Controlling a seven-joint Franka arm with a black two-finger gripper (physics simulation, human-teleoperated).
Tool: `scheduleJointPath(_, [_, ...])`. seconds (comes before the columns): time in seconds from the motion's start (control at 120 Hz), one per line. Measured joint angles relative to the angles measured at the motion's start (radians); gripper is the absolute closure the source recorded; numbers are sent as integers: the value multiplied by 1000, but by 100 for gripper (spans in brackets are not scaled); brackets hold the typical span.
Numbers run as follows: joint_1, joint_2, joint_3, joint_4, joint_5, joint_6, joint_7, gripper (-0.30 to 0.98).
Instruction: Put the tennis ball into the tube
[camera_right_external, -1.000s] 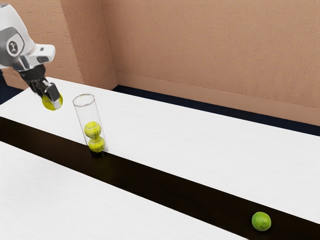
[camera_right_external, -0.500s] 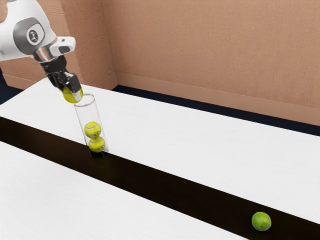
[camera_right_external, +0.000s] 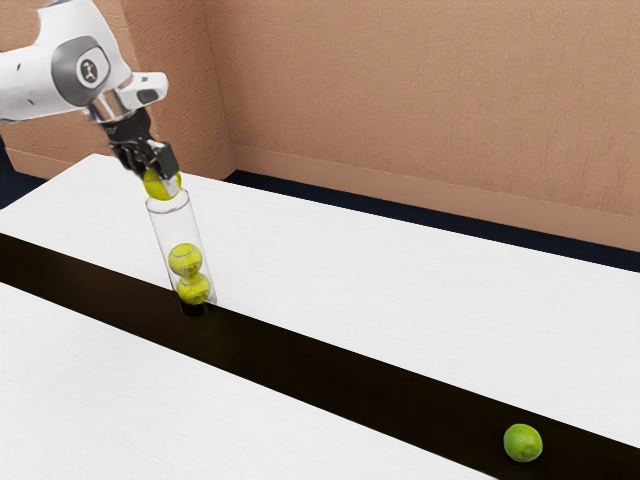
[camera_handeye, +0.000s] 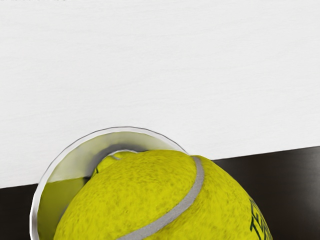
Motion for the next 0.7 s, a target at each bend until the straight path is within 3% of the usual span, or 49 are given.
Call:
scheduleJointPath(0.392, [-9, 1, 1, 7, 6, -1, -10, 8])
scheduleJointPath(0.592, [-9, -110, -1, 6, 38, -55, -42, 3])
scheduleJointPath(0.7, [-170, -180, 143, 7, 62, -125, -97, 2])
